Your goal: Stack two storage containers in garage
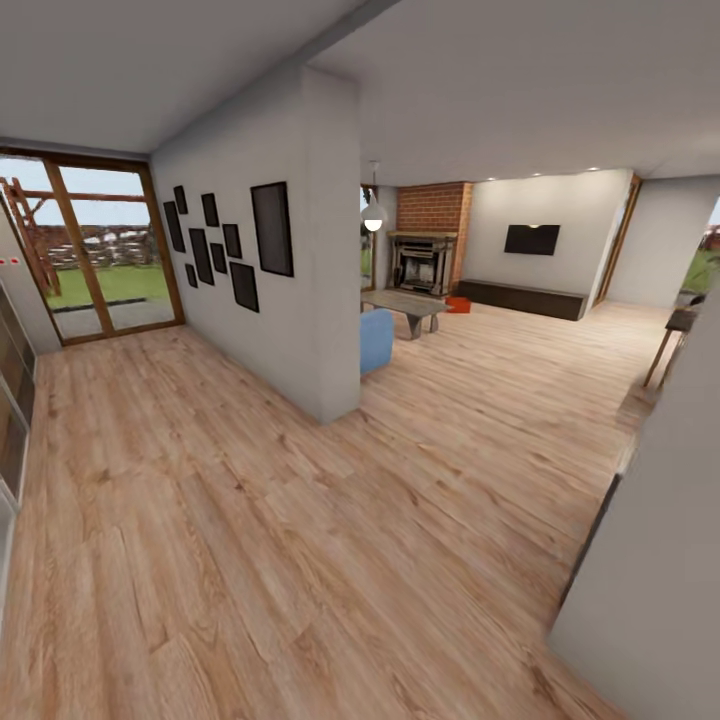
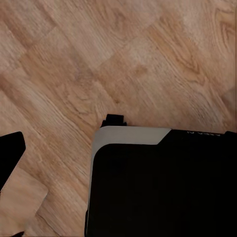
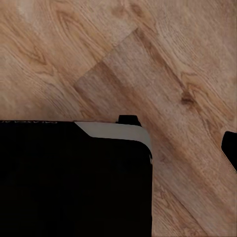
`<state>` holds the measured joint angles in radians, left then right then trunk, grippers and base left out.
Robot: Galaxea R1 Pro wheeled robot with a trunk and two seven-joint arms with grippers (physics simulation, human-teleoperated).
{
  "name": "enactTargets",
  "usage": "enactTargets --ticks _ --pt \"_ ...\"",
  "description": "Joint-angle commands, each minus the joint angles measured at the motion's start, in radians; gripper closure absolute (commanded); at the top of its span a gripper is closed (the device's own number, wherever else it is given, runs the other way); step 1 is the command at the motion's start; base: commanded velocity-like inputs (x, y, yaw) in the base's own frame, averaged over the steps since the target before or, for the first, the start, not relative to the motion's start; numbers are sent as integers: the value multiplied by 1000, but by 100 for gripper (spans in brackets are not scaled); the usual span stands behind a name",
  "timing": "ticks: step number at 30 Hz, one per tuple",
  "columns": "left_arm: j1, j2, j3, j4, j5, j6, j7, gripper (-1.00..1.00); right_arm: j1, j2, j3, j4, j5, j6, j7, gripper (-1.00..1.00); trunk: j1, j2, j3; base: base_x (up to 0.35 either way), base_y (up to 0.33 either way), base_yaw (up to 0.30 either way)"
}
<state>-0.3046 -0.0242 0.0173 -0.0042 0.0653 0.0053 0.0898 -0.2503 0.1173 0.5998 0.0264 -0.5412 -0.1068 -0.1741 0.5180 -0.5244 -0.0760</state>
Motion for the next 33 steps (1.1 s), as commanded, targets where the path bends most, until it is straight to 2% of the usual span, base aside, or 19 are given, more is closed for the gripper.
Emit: enactTargets --ticks 1,33 --pt "-1 0 1 0 6 1 2 -100 -1 1 8 3 -9 -5 -1 -100 1 -2 -2 323 0 0" --pt "-1 -1 1 0 5 1 2 -100 -1 0 5 1 -15 -5 1 -100 1 -2 -2 323 0 0"
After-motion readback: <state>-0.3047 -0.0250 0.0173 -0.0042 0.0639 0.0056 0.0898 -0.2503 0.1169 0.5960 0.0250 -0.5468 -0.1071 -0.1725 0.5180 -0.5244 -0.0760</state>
